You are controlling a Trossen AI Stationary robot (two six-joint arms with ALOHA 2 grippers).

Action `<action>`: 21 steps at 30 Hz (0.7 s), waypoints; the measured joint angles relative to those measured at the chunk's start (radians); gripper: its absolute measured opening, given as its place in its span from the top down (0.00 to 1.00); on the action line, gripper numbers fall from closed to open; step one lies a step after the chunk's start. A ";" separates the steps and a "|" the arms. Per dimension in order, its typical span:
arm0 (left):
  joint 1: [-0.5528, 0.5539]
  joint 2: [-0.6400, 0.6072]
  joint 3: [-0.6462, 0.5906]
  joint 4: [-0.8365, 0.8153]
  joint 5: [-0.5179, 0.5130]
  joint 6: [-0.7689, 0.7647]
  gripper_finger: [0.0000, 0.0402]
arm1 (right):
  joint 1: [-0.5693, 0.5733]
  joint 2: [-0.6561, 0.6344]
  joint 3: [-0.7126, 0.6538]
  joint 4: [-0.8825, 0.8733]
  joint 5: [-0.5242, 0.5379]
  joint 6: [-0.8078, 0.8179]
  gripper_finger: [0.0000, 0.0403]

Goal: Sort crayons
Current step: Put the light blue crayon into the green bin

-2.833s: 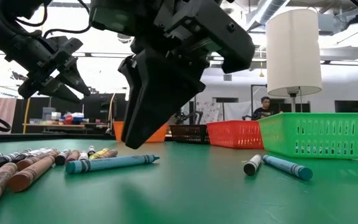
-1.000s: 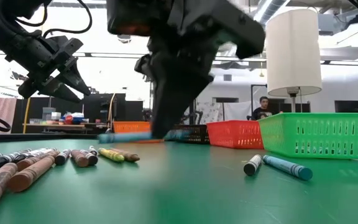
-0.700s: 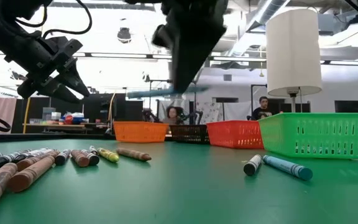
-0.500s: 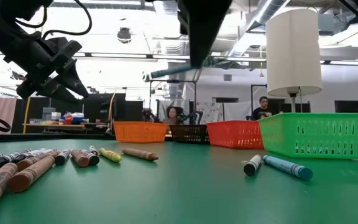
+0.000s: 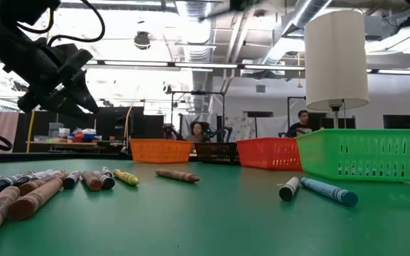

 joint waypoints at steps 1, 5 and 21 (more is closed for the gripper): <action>0.000 0.000 0.000 0.001 0.000 0.000 0.55 | 0.004 -0.026 0.001 0.001 0.023 0.019 0.99; 0.000 0.000 0.000 0.001 0.000 0.000 0.55 | 0.015 -0.111 0.001 0.000 0.086 0.080 0.99; 0.000 0.000 0.000 0.003 0.009 -0.012 0.55 | -0.076 -0.417 -0.458 0.000 0.162 0.301 1.00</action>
